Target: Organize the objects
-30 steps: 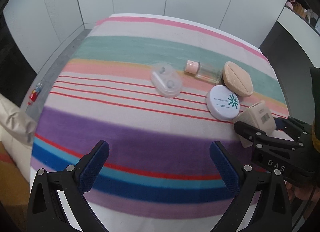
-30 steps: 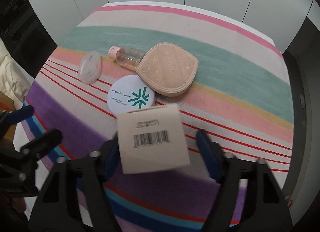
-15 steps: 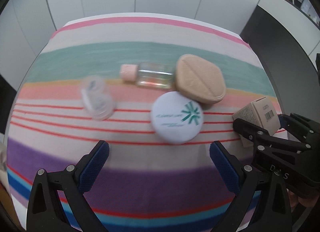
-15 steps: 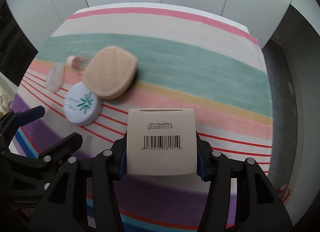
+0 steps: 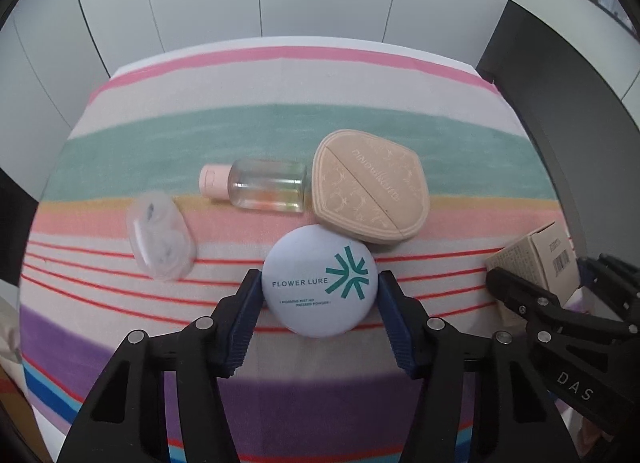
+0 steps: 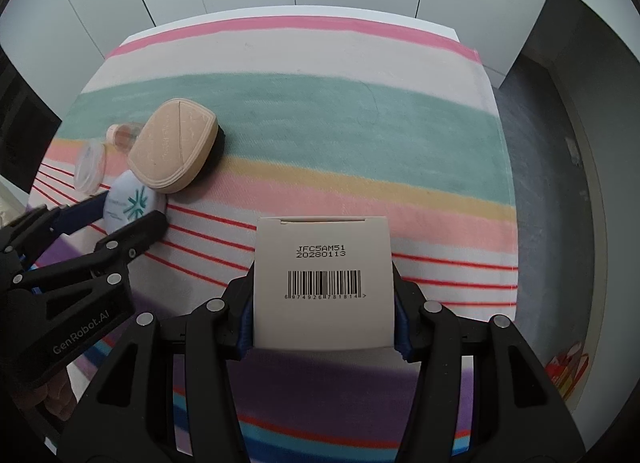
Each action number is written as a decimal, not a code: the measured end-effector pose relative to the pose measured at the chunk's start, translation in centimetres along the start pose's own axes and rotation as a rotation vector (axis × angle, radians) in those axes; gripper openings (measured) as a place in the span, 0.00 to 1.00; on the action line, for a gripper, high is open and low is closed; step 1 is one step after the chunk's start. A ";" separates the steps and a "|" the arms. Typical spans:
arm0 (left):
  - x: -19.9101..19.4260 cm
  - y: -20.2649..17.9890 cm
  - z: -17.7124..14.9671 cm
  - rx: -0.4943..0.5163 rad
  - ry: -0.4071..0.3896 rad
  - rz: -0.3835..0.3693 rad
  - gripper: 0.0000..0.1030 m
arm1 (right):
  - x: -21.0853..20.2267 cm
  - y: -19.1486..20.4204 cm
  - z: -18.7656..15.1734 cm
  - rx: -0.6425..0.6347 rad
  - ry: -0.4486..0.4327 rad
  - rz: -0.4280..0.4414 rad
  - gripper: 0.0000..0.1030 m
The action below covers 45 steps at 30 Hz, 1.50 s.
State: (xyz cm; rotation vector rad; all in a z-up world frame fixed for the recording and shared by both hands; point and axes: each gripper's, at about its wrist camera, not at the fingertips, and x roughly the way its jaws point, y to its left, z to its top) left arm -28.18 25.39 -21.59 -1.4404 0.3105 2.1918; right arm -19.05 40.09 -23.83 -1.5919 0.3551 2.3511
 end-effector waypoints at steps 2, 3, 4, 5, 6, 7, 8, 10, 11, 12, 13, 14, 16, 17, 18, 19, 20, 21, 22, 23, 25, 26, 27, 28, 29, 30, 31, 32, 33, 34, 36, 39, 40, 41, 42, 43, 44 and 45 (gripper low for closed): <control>-0.4 0.2 -0.2 -0.015 0.008 -0.003 0.57 | -0.4 0.0 -0.2 0.000 -0.002 0.003 0.53; -0.6 0.3 -0.4 -0.019 0.008 -0.004 0.57 | -0.6 0.2 -0.2 -0.002 -0.004 0.003 0.53; -1.0 0.4 -0.5 -0.023 0.009 -0.004 0.57 | -1.1 0.3 -0.2 -0.004 -0.006 0.005 0.53; -1.3 0.4 -0.6 -0.026 0.009 -0.004 0.57 | -1.3 0.3 -0.3 -0.006 -0.009 0.006 0.53; -1.8 0.3 -0.7 -0.028 0.009 -0.004 0.57 | -1.8 0.4 -0.3 -0.009 -0.014 0.008 0.53; -2.2 0.3 -0.8 -0.028 0.007 -0.003 0.57 | -2.1 0.4 -0.3 -0.010 -0.018 0.009 0.53; -2.9 0.3 -0.9 -0.026 0.002 -0.001 0.57 | -2.5 0.4 -0.4 -0.009 -0.020 0.012 0.53; -4.0 0.3 -1.0 -0.026 -0.007 0.002 0.57 | -3.4 0.5 -0.4 -0.009 -0.025 0.017 0.53; -4.6 0.3 -1.1 -0.027 -0.011 0.003 0.57 | -3.8 0.5 -0.4 -0.010 -0.029 0.018 0.53; -5.4 0.3 -1.1 -0.031 -0.017 0.002 0.57 | -4.3 0.5 -0.5 -0.011 -0.033 0.020 0.53; -5.9 0.3 -1.1 -0.034 -0.021 0.002 0.57 | -4.9 0.6 -0.5 -0.013 -0.039 0.022 0.53; -6.6 0.2 -1.1 -0.037 -0.026 0.003 0.57 | -5.5 0.7 -0.5 -0.016 -0.045 0.024 0.53; -8.0 0.0 -1.1 -0.041 -0.041 0.004 0.57 | -6.7 0.8 -0.6 -0.021 -0.056 0.028 0.53; -8.7 0.0 -1.2 -0.043 -0.047 0.005 0.57 | -7.4 1.0 -0.8 -0.026 -0.062 0.031 0.53; -9.5 -0.1 -1.1 -0.045 -0.053 0.006 0.57 | -7.9 1.0 -0.8 -0.030 -0.065 0.034 0.53; -10.2 -0.2 -1.1 -0.048 -0.060 0.005 0.57 | -8.4 1.1 -0.9 -0.033 -0.069 0.038 0.53; -10.8 -0.3 -1.1 -0.048 -0.066 0.005 0.57 | -9.0 1.2 -1.1 -0.034 -0.074 0.041 0.53; -11.5 -0.3 -1.2 -0.048 -0.073 0.007 0.57 | -9.5 1.2 -1.2 -0.034 -0.078 0.044 0.53; -12.2 -0.4 -1.3 -0.048 -0.080 0.008 0.57 | -10.1 1.4 -1.4 -0.035 -0.082 0.047 0.53; -12.8 -0.5 -1.5 -0.049 -0.085 0.009 0.57 | -10.6 1.5 -1.6 -0.036 -0.088 0.049 0.53; -14.0 -0.7 -1.8 -0.053 -0.097 0.011 0.57 | -11.5 1.5 -1.9 -0.036 -0.094 0.054 0.53; -14.8 -0.7 -2.1 -0.057 -0.103 0.012 0.57 | -12.0 1.6 -2.2 -0.036 -0.095 0.056 0.53; -15.1 -0.9 -2.1 -0.059 -0.105 0.013 0.57 | -12.4 1.7 -2.3 -0.037 -0.095 0.057 0.53; -15.7 -1.1 -2.3 -0.064 -0.108 0.013 0.57 | -12.8 1.7 -2.5 -0.040 -0.097 0.059 0.53; -16.4 -1.1 -2.5 -0.068 -0.112 0.013 0.57 | -13.4 1.9 -2.8 -0.047 -0.103 0.058 0.53; -17.0 -1.2 -2.7 -0.069 -0.117 0.013 0.57 | -13.8 2.0 -3.0 -0.051 -0.107 0.056 0.53; -17.5 -1.1 -2.9 -0.073 -0.123 0.011 0.57 | -14.4 2.2 -3.2 -0.056 -0.112 0.056 0.53; -18.2 -1.1 -3.2 -0.077 -0.130 0.009 0.57 | -14.9 2.3 -3.4 -0.062 -0.118 0.056 0.53; -18.8 -1.2 -3.5 -0.080 -0.136 0.008 0.57 | -15.5 2.4 -3.6 -0.067 -0.126 0.054 0.53; -19.3 -1.2 -3.7 -0.083 -0.142 0.007 0.57 | -16.1 2.5 -3.9 -0.073 -0.134 0.052 0.53; -20.4 -1.2 -4.4 -0.086 -0.155 0.009 0.57 | -17.1 2.7 -4.4 -0.078 -0.145 0.050 0.53; -21.9 -0.8 -5.5 -0.098 -0.164 0.001 0.57 | -18.7 3.1 -5.2 -0.095 -0.151 0.058 0.53; -22.4 -0.7 -5.8 -0.103 -0.167 0.002 0.57 | -19.1 3.2 -5.5 -0.100 -0.149 0.063 0.53; -22.9 -0.6 -6.1 -0.106 -0.171 0.001 0.57 | -19.6 3.3 -5.8 -0.105 -0.151 0.063 0.53; -23.5 -0.5 -6.5 -0.109 -0.178 0.001 0.57 | -20.1 3.5 -6.1 -0.115 -0.156 0.060 0.53; -24.0 -0.4 -6.8 -0.111 -0.185 0.001 0.57 | -20.5 3.7 -6.3 -0.123 -0.160 0.058 0.53; -24.6 -0.3 -7.2 -0.115 -0.192 0.002 0.57 | -20.9 3.9 -6.5 -0.134 -0.167 0.054 0.53; -25.2 -0.2 -7.5 -0.121 -0.199 0.001 0.57 | -21.4 4.1 -6.8 -0.146 -0.173 0.052 0.53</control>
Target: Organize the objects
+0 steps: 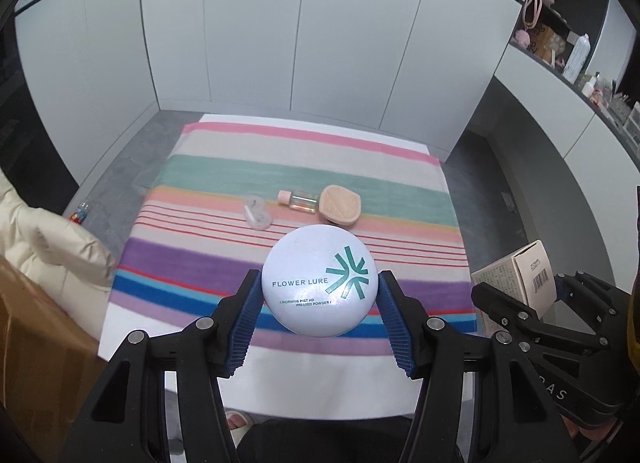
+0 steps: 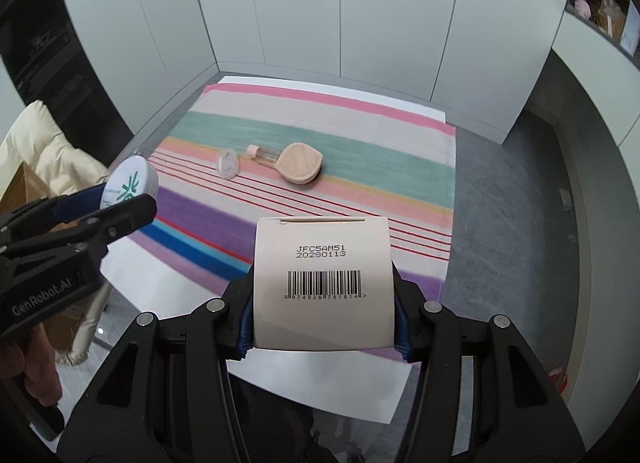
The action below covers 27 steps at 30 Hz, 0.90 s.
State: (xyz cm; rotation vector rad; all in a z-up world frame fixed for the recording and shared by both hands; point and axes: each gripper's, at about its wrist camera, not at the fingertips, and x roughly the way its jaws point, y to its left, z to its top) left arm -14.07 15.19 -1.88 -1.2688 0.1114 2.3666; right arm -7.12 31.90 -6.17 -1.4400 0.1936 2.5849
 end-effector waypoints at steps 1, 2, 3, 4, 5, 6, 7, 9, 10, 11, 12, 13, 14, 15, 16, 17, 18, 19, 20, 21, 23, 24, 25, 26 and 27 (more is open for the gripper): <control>-0.5 0.1 -0.3 -0.005 -0.005 0.000 0.57 | -0.3 0.2 -0.1 -0.008 -0.005 0.000 0.53; -1.1 0.3 -0.5 -0.013 -0.011 0.001 0.57 | -0.7 0.4 -0.2 -0.017 -0.012 0.000 0.53; -1.5 0.5 -0.8 -0.020 -0.018 -0.001 0.57 | -1.0 0.7 -0.3 -0.025 -0.019 0.002 0.53; -1.9 0.7 -1.1 -0.023 -0.024 -0.001 0.57 | -1.4 1.0 -0.3 -0.034 -0.028 0.005 0.53; -2.2 0.8 -1.3 -0.023 -0.030 0.000 0.57 | -1.7 1.4 -0.4 -0.043 -0.035 0.007 0.53; -2.6 1.1 -1.6 -0.023 -0.038 0.000 0.57 | -2.0 1.7 -0.4 -0.051 -0.043 0.011 0.53; -2.8 1.2 -1.7 -0.021 -0.045 0.001 0.57 | -2.1 1.9 -0.4 -0.055 -0.048 0.015 0.53; -3.2 1.6 -1.9 -0.021 -0.065 0.008 0.57 | -2.4 2.5 -0.4 -0.067 -0.061 0.026 0.53; -3.2 1.9 -1.9 -0.030 -0.067 0.001 0.57 | -2.4 2.9 -0.4 -0.073 -0.064 0.028 0.53; -3.4 2.3 -1.8 -0.042 -0.069 -0.007 0.57 | -2.3 3.2 -0.3 -0.080 -0.060 0.033 0.53; -3.5 2.6 -1.7 -0.050 -0.075 -0.007 0.57 | -2.3 3.5 -0.2 -0.085 -0.053 0.045 0.53; -3.7 2.8 -1.6 -0.050 -0.085 -0.006 0.57 | -2.3 3.7 0.0 -0.083 -0.052 0.050 0.53; -3.9 2.9 -1.6 -0.045 -0.095 -0.001 0.57 | -2.3 4.0 0.3 -0.080 -0.053 0.056 0.53; -4.0 3.1 -1.6 -0.044 -0.100 0.003 0.57 | -2.5 4.3 0.6 -0.080 -0.057 0.065 0.53; -4.2 3.3 -1.6 -0.046 -0.105 0.001 0.57 | -2.5 4.5 0.8 -0.083 -0.063 0.069 0.53; -4.4 3.6 -1.6 -0.051 -0.109 -0.001 0.57 | -2.6 4.9 1.0 -0.089 -0.069 0.070 0.53; -4.5 3.9 -1.7 -0.056 -0.112 0.003 0.57 | -2.7 5.2 1.3 -0.096 -0.074 0.074 0.53; -4.6 4.2 -1.7 -0.059 -0.115 0.004 0.57 | -2.8 5.5 1.5 -0.097 -0.077 0.078 0.53; -4.7 4.6 -1.7 -0.063 -0.119 0.009 0.57 | -3.0 5.8 1.6 -0.093 -0.083 0.085 0.53; -4.8 4.9 -1.9 -0.066 -0.121 0.013 0.57 | -3.0 6.0 1.8 -0.085 -0.088 0.092 0.53; -4.7 5.6 -2.0 -0.075 -0.118 0.018 0.57 | -3.0 6.6 2.0 -0.081 -0.086 0.110 0.53; -4.7 6.1 -2.0 -0.080 -0.117 0.025 0.57 | -2.9 6.9 2.0 -0.080 -0.084 0.115 0.53; -4.7 6.5 -2.1 -0.088 -0.117 0.031 0.57 | -2.8 7.3 2.1 -0.078 -0.083 0.119 0.53; -4.8 7.0 -2.1 -0.098 -0.119 0.036 0.57 | -2.7 7.6 2.2 -0.077 -0.082 0.124 0.53; -5.0 7.6 -2.2 -0.109 -0.123 0.041 0.57 | -2.6 8.1 2.2 -0.082 -0.080 0.129 0.53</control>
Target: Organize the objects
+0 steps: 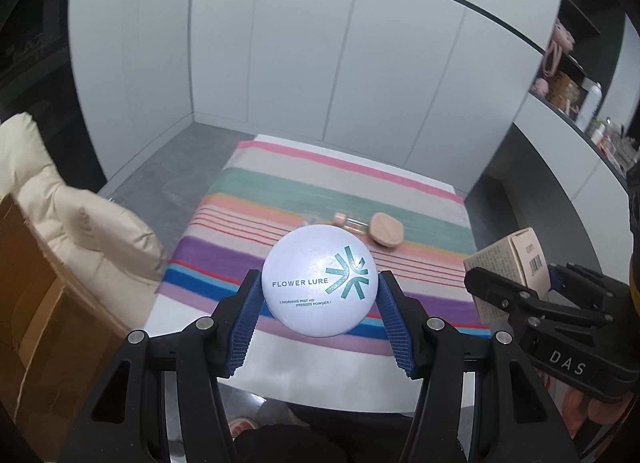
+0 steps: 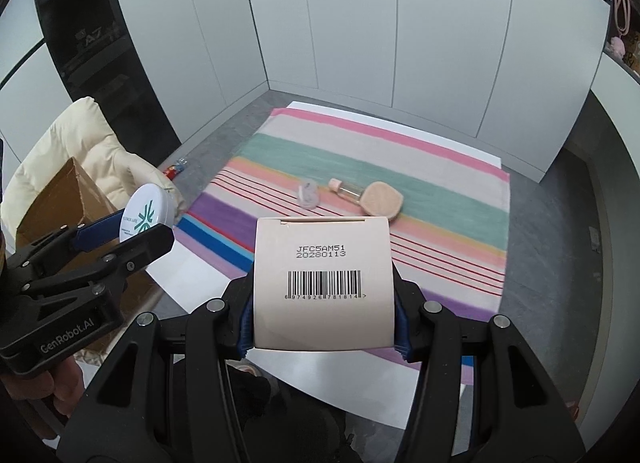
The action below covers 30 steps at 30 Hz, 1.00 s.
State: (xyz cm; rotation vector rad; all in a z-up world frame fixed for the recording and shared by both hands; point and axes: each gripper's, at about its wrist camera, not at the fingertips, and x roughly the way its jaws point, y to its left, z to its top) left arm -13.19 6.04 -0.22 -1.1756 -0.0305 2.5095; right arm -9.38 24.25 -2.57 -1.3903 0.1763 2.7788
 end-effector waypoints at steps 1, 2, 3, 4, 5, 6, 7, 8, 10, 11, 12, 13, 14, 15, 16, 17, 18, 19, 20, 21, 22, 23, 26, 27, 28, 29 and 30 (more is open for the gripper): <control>-0.1 0.4 0.0 -0.006 -0.004 0.006 0.57 | 0.2 0.5 0.1 -0.010 0.003 0.003 0.53; -0.3 0.8 -0.1 -0.009 -0.007 0.010 0.57 | 0.4 0.9 0.1 -0.017 0.004 0.005 0.53; -0.3 1.2 -0.1 -0.014 -0.009 0.015 0.57 | 0.6 1.3 0.3 -0.025 0.006 0.008 0.53; -0.4 1.5 -0.1 -0.017 -0.010 0.017 0.57 | 0.8 1.6 0.4 -0.029 0.007 0.013 0.53; -0.5 1.9 -0.2 -0.024 -0.010 0.021 0.57 | 1.0 2.0 0.5 -0.031 0.008 0.018 0.53; -0.6 2.3 -0.2 -0.035 -0.012 0.025 0.57 | 1.3 2.4 0.6 -0.035 0.010 0.020 0.53; -0.6 2.7 -0.2 -0.042 -0.016 0.030 0.57 | 1.6 2.8 0.7 -0.043 0.010 0.020 0.53; -0.7 3.0 -0.2 -0.043 -0.018 0.036 0.57 | 1.8 3.3 0.7 -0.054 0.011 0.021 0.53; -0.8 3.9 -0.1 -0.054 -0.021 0.045 0.57 | 2.4 3.9 0.9 -0.054 0.027 0.039 0.53; -0.8 4.2 -0.1 -0.063 -0.026 0.049 0.57 | 2.7 4.3 1.0 -0.052 0.031 0.050 0.53; -0.9 4.7 -0.1 -0.072 -0.029 0.056 0.57 | 2.9 4.7 1.1 -0.058 0.033 0.052 0.53; -0.9 5.1 -0.1 -0.078 -0.031 0.058 0.57 | 3.0 5.2 1.2 -0.069 0.031 0.052 0.53; -1.0 5.5 -0.1 -0.084 -0.034 0.061 0.57 | 3.1 5.5 1.3 -0.074 0.030 0.055 0.53; -1.2 6.0 -0.1 -0.090 -0.038 0.069 0.57 | 3.1 5.9 1.3 -0.077 0.030 0.063 0.53; -1.2 6.2 -0.1 -0.094 -0.040 0.074 0.57 | 3.2 6.4 1.4 -0.082 0.031 0.077 0.53; -1.3 6.7 -0.2 -0.100 -0.042 0.077 0.57 | 3.3 6.9 1.5 -0.092 0.031 0.085 0.53; -1.4 7.1 -0.2 -0.108 -0.044 0.080 0.57 | 3.4 7.5 1.5 -0.104 0.031 0.086 0.53; -1.6 7.5 -0.3 -0.113 -0.046 0.083 0.57 | 3.5 8.1 1.6 -0.115 0.029 0.088 0.53; -1.8 7.8 -0.4 -0.118 -0.048 0.087 0.57 | 3.6 8.5 1.7 -0.123 0.028 0.090 0.53; -2.0 8.4 -0.4 -0.124 -0.052 0.091 0.57 | 3.7 8.9 1.7 -0.130 0.028 0.094 0.53; -2.2 8.7 -0.5 -0.129 -0.054 0.094 0.57 | 3.8 9.4 1.8 -0.138 0.028 0.099 0.53; -2.4 9.1 -0.6 -0.134 -0.057 0.099 0.57 | 3.9 9.9 1.8 -0.145 0.028 0.104 0.53; -3.0 10.5 -0.8 -0.152 -0.064 0.114 0.57 | 4.1 11.5 2.1 -0.168 0.027 0.117 0.53; -3.3 11.0 -0.9 -0.159 -0.066 0.121 0.57 | 4.2 12.0 2.2 -0.177 0.026 0.122 0.53; -3.4 11.4 -1.0 -0.164 -0.069 0.125 0.57 | 4.3 12.5 2.2 -0.186 0.024 0.126 0.53; -3.7 11.8 -1.1 -0.170 -0.073 0.129 0.57 | 4.3 13.2 2.2 -0.197 0.022 0.129 0.53; -4.0 12.3 -1.2 -0.175 -0.078 0.135 0.57 | 4.4 13.6 2.2 -0.205 0.021 0.133 0.53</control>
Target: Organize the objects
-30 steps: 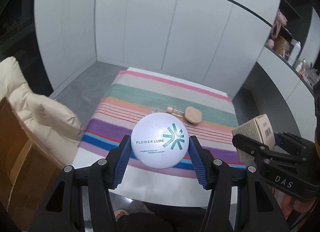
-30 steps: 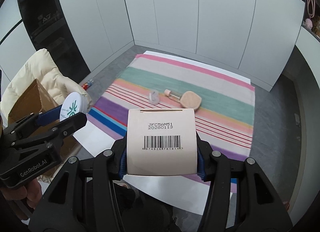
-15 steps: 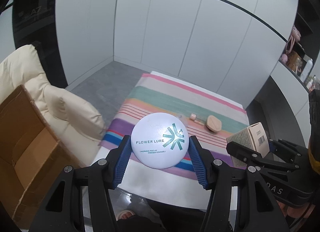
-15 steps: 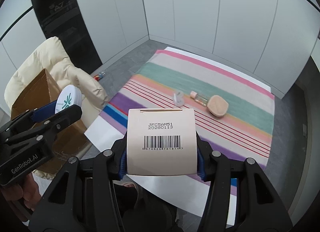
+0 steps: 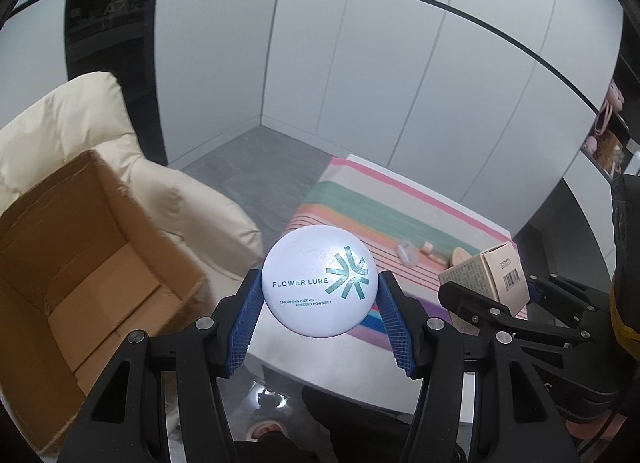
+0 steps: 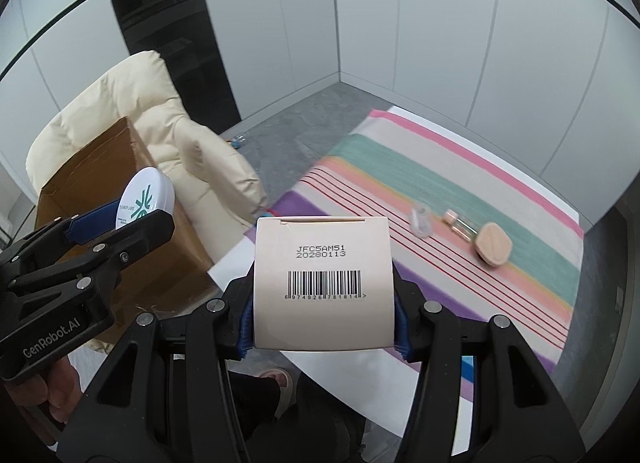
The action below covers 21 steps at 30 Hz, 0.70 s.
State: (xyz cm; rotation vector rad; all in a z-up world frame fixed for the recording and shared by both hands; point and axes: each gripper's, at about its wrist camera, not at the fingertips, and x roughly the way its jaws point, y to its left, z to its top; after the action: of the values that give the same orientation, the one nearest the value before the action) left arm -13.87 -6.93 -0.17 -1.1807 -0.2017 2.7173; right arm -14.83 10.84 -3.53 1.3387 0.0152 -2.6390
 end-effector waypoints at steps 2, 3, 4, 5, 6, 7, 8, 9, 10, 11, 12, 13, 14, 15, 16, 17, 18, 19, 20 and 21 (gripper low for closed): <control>-0.3 0.7 0.0 -0.006 -0.007 0.011 0.57 | 0.1 1.1 0.2 -0.016 -0.006 0.011 0.53; -0.6 1.2 0.0 -0.012 -0.010 0.019 0.57 | 0.2 1.7 0.4 -0.024 -0.011 0.019 0.53; -0.7 1.6 0.0 -0.017 -0.012 0.024 0.57 | 0.2 2.3 0.5 -0.035 -0.015 0.026 0.53; -0.8 2.0 0.0 -0.021 -0.015 0.030 0.57 | 0.3 2.8 0.6 -0.044 -0.017 0.030 0.53; -1.0 2.5 0.0 -0.026 -0.018 0.039 0.57 | 0.4 3.4 0.6 -0.056 -0.018 0.034 0.53; -1.1 2.8 -0.1 -0.030 -0.020 0.044 0.57 | 0.5 3.9 0.7 -0.063 -0.017 0.037 0.53; -1.3 3.2 -0.1 -0.034 -0.022 0.050 0.57 | 0.7 4.4 0.8 -0.069 -0.015 0.043 0.53; -1.5 3.6 -0.2 -0.039 -0.025 0.057 0.57 | 0.8 4.9 0.9 -0.075 -0.014 0.049 0.53; -1.7 4.0 -0.3 -0.045 -0.028 0.064 0.57 | 0.8 5.2 1.0 -0.080 -0.015 0.053 0.53; -1.9 4.6 -0.3 -0.051 -0.031 0.072 0.57 | 0.9 5.7 1.2 -0.086 -0.016 0.058 0.53; -2.0 4.8 -0.3 -0.056 -0.032 0.078 0.57 | 0.9 6.1 1.3 -0.092 -0.017 0.062 0.53; -2.2 5.3 -0.4 -0.064 -0.034 0.086 0.57 | 1.0 6.5 1.5 -0.098 -0.016 0.068 0.53; -2.3 5.8 -0.4 -0.071 -0.035 0.094 0.57 | 1.2 7.0 1.6 -0.102 -0.014 0.074 0.53; -2.5 6.3 -0.5 -0.077 -0.036 0.103 0.57 | 1.3 7.4 1.7 -0.107 -0.012 0.080 0.53; -2.7 6.7 -0.6 -0.082 -0.037 0.110 0.57 | 1.5 7.9 1.8 -0.115 -0.011 0.085 0.53; -2.8 7.1 -0.7 -0.087 -0.037 0.115 0.57 | 1.6 8.3 2.0 -0.123 -0.011 0.090 0.53; -2.9 7.6 -0.8 -0.094 -0.038 0.121 0.57 | 1.7 8.9 2.0 -0.131 -0.011 0.095 0.53; -3.1 8.0 -0.9 -0.100 -0.040 0.128 0.57 | 1.8 9.3 2.1 -0.138 -0.010 0.101 0.53; -3.3 8.3 -0.9 -0.103 -0.042 0.134 0.57 | 1.9 9.8 2.2 -0.144 -0.010 0.104 0.53; -3.6 8.8 -1.0 -0.108 -0.044 0.142 0.57 | 2.1 10.4 2.3 -0.152 -0.009 0.109 0.53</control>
State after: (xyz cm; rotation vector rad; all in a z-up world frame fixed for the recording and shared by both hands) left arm -11.64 -16.21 0.02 -1.2073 -0.2847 2.8902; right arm -16.12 0.12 -3.08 1.2414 0.1347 -2.4984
